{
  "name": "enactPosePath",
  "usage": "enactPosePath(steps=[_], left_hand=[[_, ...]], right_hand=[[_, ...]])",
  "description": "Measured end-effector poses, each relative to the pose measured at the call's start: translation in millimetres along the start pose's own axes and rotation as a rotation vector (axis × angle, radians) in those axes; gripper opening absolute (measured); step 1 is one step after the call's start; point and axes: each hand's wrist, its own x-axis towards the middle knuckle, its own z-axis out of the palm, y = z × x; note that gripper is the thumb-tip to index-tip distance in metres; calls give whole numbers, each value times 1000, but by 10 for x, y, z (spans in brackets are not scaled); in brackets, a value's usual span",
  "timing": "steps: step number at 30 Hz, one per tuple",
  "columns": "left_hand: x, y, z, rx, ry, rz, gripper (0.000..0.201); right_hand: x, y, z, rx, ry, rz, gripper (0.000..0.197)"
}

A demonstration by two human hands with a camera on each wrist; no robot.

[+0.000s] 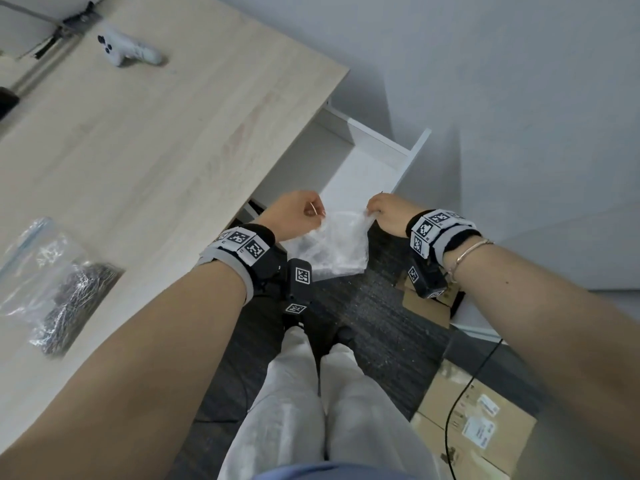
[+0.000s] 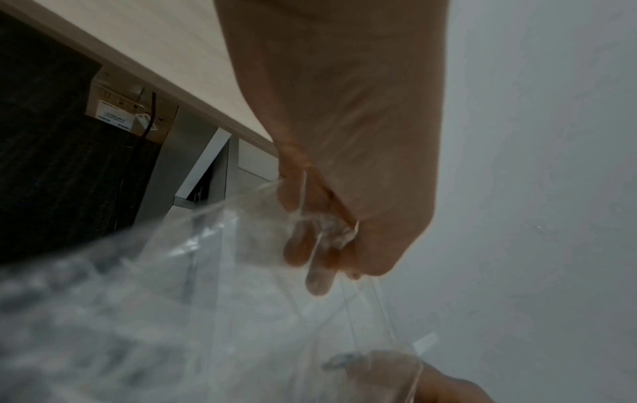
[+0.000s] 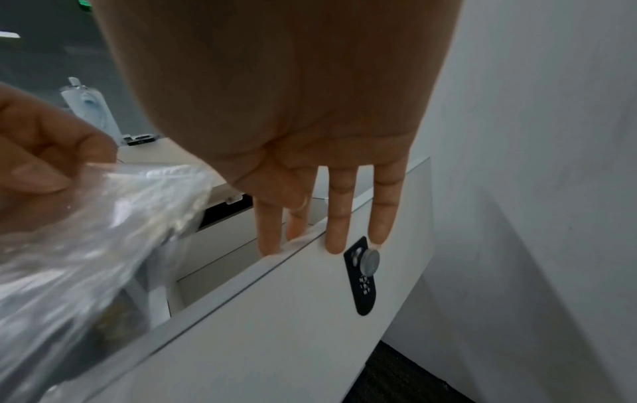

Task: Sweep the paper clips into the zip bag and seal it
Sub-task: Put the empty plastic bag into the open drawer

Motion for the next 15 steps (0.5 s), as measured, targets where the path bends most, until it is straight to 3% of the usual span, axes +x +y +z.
enactPosePath(steps=[5, 10, 13, 15], left_hand=[[42, -15, -52, -127, 244, -21, 14], [220, -73, -47, -273, 351, -45, 18], [322, -128, 14, -265, 404, -58, 22], [398, -199, 89, -247, 371, -67, 27]], right_hand=[[-164, -47, -92, 120, 24, 83, 38], [-181, -31, -120, 496, 245, 112, 53], [-61, -25, -121, 460, 302, 128, 57], [14, -2, -103, 375, 345, 128, 54]])
